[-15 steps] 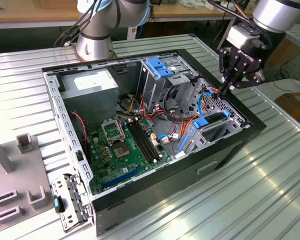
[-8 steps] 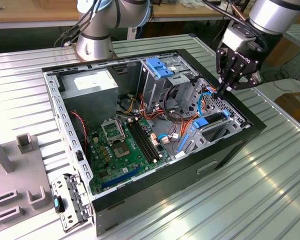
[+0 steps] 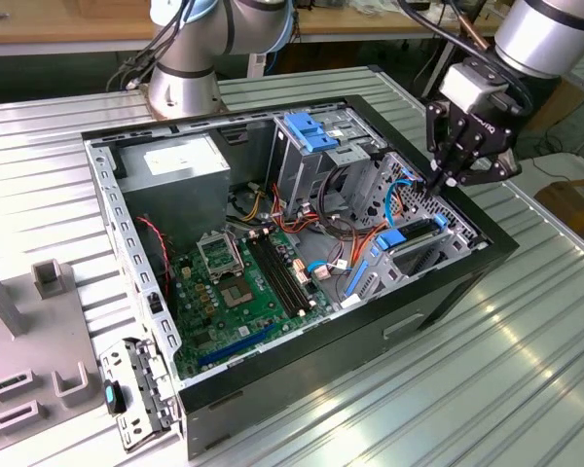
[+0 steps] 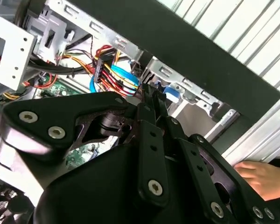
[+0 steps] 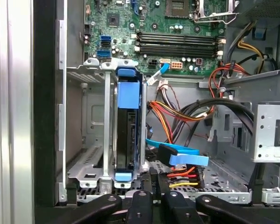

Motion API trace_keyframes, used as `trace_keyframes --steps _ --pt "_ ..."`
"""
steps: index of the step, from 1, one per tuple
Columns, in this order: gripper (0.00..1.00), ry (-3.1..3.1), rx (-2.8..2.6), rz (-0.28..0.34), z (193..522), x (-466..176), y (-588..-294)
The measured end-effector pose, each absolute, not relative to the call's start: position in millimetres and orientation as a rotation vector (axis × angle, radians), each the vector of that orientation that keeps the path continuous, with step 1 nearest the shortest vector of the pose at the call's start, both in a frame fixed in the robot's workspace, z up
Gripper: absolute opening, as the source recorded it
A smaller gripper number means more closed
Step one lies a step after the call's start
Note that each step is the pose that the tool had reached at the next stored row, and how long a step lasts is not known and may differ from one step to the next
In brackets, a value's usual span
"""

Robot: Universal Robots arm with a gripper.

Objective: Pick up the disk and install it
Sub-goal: 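Insert the first disk wire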

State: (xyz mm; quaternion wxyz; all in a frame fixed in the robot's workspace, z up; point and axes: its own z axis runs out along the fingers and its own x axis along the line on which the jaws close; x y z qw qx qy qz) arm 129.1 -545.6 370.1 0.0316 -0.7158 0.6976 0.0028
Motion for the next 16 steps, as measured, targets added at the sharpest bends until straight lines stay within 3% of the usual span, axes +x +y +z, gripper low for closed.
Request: trace_keyframes --steps 5,16 --pt "0.16 2.146 -2.201 0.015 365 125 -564" --pt "0.16 2.170 -2.171 0.006 359 117 -564"
